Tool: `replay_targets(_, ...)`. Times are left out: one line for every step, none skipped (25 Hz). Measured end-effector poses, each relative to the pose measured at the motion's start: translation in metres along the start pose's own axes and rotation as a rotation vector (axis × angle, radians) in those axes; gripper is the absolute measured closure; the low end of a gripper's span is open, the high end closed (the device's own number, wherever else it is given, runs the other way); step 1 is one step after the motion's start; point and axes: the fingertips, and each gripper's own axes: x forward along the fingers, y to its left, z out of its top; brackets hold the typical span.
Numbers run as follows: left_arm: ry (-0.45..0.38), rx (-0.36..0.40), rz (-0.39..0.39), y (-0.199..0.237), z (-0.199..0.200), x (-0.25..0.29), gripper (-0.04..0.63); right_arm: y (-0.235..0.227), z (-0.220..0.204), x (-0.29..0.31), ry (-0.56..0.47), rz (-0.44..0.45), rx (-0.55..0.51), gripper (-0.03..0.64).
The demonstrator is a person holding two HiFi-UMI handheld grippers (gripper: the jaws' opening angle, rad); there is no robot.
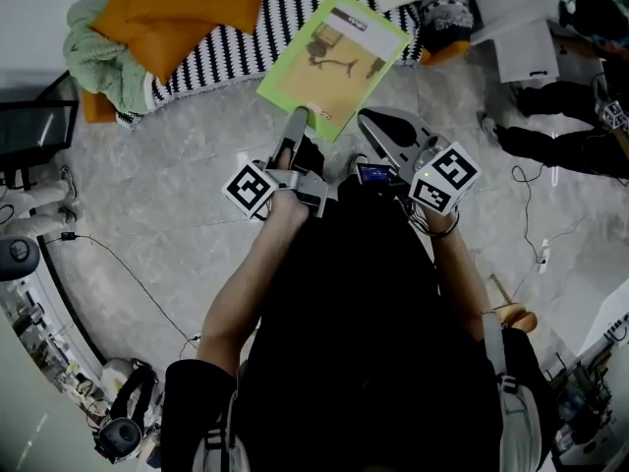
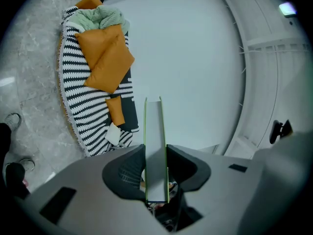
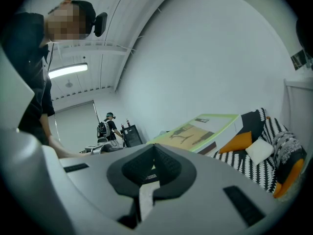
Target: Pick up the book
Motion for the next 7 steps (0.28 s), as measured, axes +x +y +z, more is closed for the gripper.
replay_targets(0.0,-0.005,0.0,0.002,0.008,0.002,0.449,-0.002,0.001,0.008,0.002,-0.001,0.002,0.6)
replay_targets(0.001,-0.01,0.001,0.003,0.016,0.004,0.449,-0.003,0.002,0.017,0.005,-0.002,0.004,0.6)
replay_targets(0.002,-0.013,0.001,0.005,0.022,0.005,0.449,-0.004,0.003,0.024,0.008,-0.002,0.005,0.6)
replay_targets(0.004,-0.015,0.001,0.005,0.026,0.007,0.449,-0.006,0.003,0.028,0.009,-0.003,0.005,0.6)
replay_targets(0.005,-0.017,0.0,0.005,0.027,0.008,0.449,-0.007,0.004,0.03,0.009,-0.003,0.004,0.6)
replay_targets(0.007,-0.017,-0.001,0.005,0.027,0.01,0.449,-0.009,0.005,0.031,0.008,-0.004,0.003,0.6)
replay_targets(0.01,-0.018,-0.003,0.005,0.027,0.012,0.449,-0.011,0.006,0.031,0.006,-0.004,0.002,0.6)
